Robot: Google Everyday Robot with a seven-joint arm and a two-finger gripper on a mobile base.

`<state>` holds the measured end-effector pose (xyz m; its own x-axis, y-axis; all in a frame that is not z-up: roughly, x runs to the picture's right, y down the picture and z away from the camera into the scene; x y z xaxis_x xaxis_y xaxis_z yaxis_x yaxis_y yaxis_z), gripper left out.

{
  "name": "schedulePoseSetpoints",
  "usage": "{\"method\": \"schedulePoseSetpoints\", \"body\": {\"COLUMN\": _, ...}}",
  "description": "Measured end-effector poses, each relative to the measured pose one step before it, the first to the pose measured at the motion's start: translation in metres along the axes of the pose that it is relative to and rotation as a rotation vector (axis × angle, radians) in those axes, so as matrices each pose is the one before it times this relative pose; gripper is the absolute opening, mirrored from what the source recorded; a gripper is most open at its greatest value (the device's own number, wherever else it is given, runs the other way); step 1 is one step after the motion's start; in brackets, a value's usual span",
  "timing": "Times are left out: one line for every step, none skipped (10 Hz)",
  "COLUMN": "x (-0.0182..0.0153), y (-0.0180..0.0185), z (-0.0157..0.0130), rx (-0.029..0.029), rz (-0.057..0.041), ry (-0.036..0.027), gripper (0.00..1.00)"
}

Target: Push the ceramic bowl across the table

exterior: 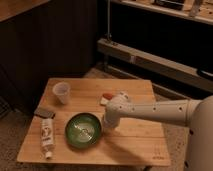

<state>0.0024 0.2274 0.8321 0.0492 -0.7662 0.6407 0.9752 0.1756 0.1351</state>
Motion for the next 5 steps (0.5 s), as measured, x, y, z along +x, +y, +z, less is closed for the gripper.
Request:
{"method": "schedulePoseSetpoints", "body": {"x": 0.00053, "y": -0.00151, "z": 0.00027, "rx": -0.00238, "rz": -0.00266, "ry": -0.00167, "gripper": 0.0}}
{"method": "schedulePoseSetpoints", "body": {"x": 0.00229, "y": -0.00655, "z": 0.00153, "rx": -0.00215, "rz": -0.00537, "ry": -0.00213, "gripper": 0.0}}
{"method": "schedulePoseSetpoints", "body": {"x": 0.00306, "y": -0.01191, "z": 0.00235, "rx": 0.00117, "rz": -0.0015, "ry": -0.00374, "gripper": 0.0}}
{"method": "schedulePoseSetpoints", "body": {"x": 0.00299, "y": -0.01071, "z": 0.00187, "rx": 0.00037, "rz": -0.00392, "ry": -0.00241, "gripper": 0.0}}
{"method": "schedulePoseSetpoints", "body": {"x": 0.00189, "y": -0.0064, "z": 0.00098, "rx": 0.00002, "rz": -0.00585, "ry": -0.0008, "gripper": 0.0}}
